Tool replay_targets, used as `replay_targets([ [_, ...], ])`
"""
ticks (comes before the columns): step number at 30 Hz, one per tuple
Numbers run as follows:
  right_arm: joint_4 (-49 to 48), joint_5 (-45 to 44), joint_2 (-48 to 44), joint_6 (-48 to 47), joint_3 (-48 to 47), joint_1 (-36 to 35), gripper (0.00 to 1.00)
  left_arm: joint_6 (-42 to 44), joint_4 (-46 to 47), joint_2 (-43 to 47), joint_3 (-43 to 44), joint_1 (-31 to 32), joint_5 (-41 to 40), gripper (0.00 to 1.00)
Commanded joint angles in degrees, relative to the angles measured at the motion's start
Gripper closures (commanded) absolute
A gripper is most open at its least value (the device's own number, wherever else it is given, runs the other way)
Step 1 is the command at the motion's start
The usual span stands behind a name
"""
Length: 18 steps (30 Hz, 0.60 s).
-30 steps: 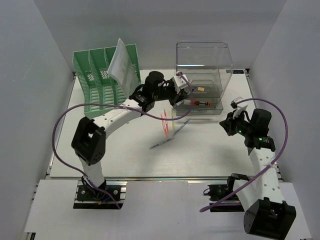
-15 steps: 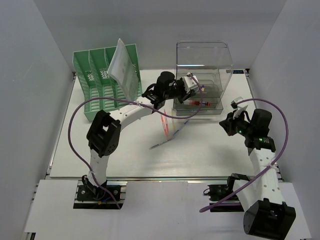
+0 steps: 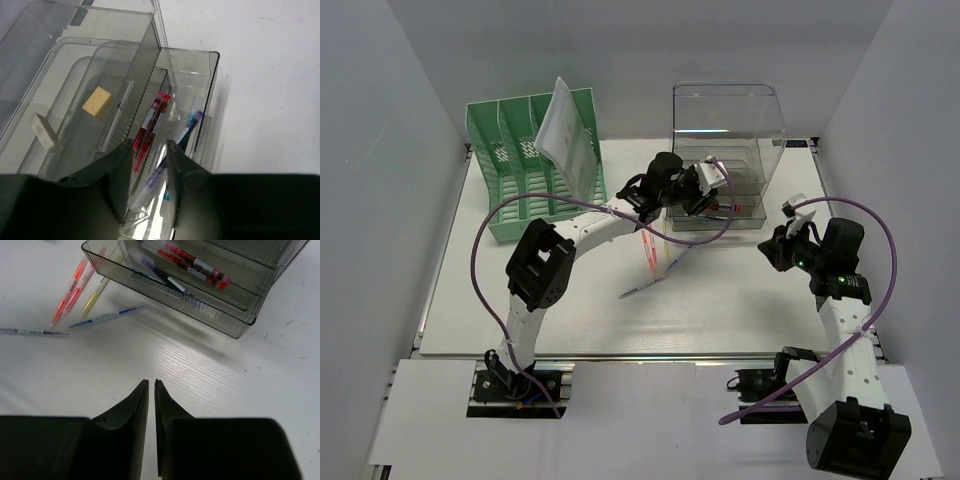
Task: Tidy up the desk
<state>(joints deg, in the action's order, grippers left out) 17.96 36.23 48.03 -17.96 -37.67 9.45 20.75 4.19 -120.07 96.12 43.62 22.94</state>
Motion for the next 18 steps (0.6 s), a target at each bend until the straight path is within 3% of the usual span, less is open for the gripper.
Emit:
replay_targets([
  [1, -1.3, 1.2, -0.7, 0.2, 0.0, 0.7, 0.84, 0.3, -0.4, 1.8, 2.8, 0.7, -1.7, 0.52],
  [6, -1.1, 2.3, -0.5, -0.8, 0.2, 0.9, 0.79, -1.6, -1.2, 4.4, 4.3, 1.2, -1.8, 0.51],
  [9, 0.4, 8.1, -0.2, -5.0, 0.8, 0.9, 0.76, -6.5, -2.6, 10.8, 1.6, 1.2, -1.6, 0.75],
  [10, 2.7, 10.0, 0.0, -9.9, 1.1, 0.8, 0.75, -9.7, -3.3, 15.5, 0.1, 1.2, -0.5, 0.92],
  [11, 3.7, 11.9, 0.0, -12.3, 1.6, 0.8, 0.76, -11.9, -3.7, 18.5, -4.7, 0.0, 0.2, 1.0],
  [13, 5.2, 16.3, -0.2, -17.6, 2.9, 0.6, 0.82, -18.9, -3.8, 24.9, -11.4, -0.5, -0.3, 1.0],
  [14, 5.9, 17.2, -0.4, -22.1, 3.6, 0.1, 0.85, -19.3, -5.8, 31.7, -18.6, -0.5, -1.3, 1.0],
  [17, 7.4, 20.5, -0.5, -30.9, 4.7, -1.5, 0.91, -21.9, -8.0, 44.9, -29.6, -0.5, -3.2, 1.0],
  [18, 7.5, 19.8, -0.5, -33.1, 4.6, -2.1, 0.91, -22.7, -8.3, 48.2, -36.3, -0.5, -4.2, 0.94],
])
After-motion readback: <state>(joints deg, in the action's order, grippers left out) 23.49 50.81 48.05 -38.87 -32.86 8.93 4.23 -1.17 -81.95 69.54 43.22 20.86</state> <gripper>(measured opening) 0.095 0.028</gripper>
